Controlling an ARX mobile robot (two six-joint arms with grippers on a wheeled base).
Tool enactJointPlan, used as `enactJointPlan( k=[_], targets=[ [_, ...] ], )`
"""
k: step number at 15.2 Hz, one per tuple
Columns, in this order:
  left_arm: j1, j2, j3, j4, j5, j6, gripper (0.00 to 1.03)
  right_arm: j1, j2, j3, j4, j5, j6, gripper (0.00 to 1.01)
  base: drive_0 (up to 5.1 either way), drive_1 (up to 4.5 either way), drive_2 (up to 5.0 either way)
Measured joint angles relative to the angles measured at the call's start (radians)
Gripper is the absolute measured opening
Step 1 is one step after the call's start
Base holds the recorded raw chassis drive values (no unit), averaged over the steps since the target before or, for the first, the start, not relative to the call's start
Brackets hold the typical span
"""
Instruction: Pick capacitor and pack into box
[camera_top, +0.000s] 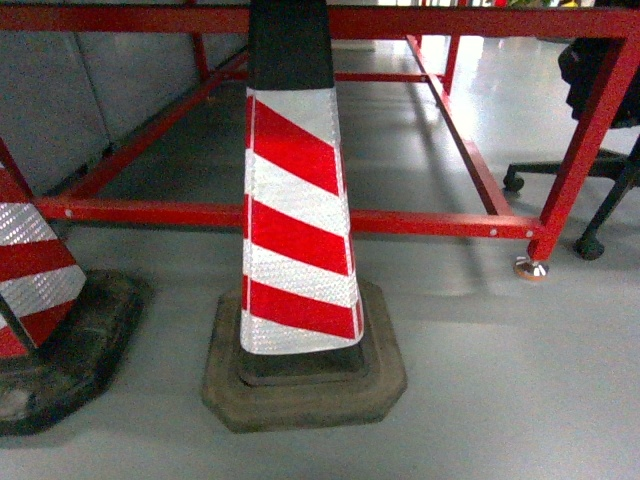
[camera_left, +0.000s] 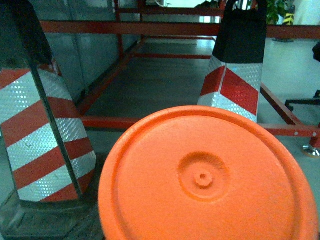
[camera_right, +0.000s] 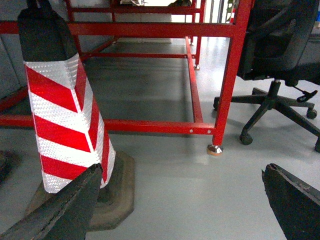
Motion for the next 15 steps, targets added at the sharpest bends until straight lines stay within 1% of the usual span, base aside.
enactJointPlan(
  k=[3,15],
  targets=[
    [0.0,0.0,0.0,0.005,0.001,0.0,0.44,0.0,0.0,0.0,0.005,0.0,0.0,0.98,-5.0,2.45,2.4],
    [0.0,0.0,0.0,0.005,0.001,-0.002,0.44,0.0,-0.001,0.0,0.005,0.001,0.0,0.98,0.0,0.0,0.0]
  ],
)
